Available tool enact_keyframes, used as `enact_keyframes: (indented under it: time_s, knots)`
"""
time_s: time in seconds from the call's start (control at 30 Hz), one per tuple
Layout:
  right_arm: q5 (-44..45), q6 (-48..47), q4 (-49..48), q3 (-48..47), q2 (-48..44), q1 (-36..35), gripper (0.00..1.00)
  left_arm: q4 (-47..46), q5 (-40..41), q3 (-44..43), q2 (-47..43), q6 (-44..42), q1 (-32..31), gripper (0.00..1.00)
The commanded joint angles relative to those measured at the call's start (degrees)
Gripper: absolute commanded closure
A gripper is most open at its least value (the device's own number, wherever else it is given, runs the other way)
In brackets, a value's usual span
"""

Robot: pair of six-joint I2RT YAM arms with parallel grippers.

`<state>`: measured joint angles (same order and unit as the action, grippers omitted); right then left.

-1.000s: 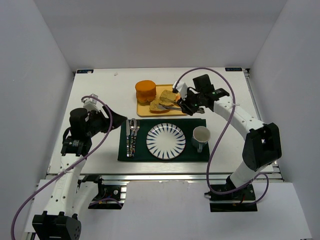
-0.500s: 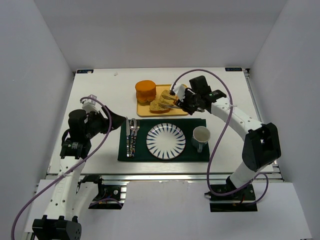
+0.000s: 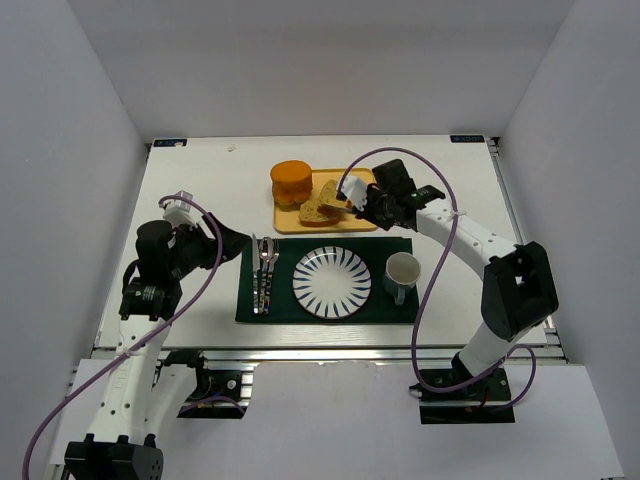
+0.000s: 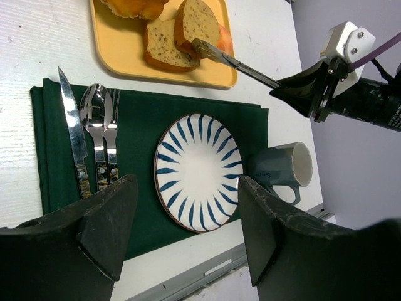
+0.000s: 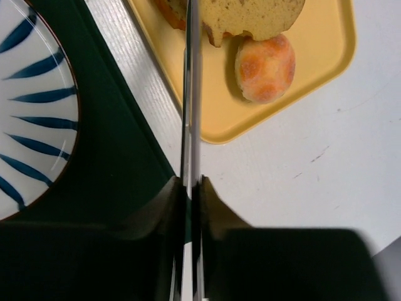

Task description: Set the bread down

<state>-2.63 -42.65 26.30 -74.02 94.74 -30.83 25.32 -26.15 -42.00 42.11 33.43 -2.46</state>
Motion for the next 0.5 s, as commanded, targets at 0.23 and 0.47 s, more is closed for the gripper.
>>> enact_keyframes:
  time_s: [0.23,0.47]
  knots:
    - [-3.4,-1.8,-0.4,1.0,-9.1,-0.3,1.00,0.2,0.2,-0.5,-1.1,-0.1,-0.1,0.26]
    - [-12.2,-5.0,9.3,4.0,-19.4,-1.4,1.00,-0.9,-0.4,0.4,-0.9,0.1,-0.1,0.26]
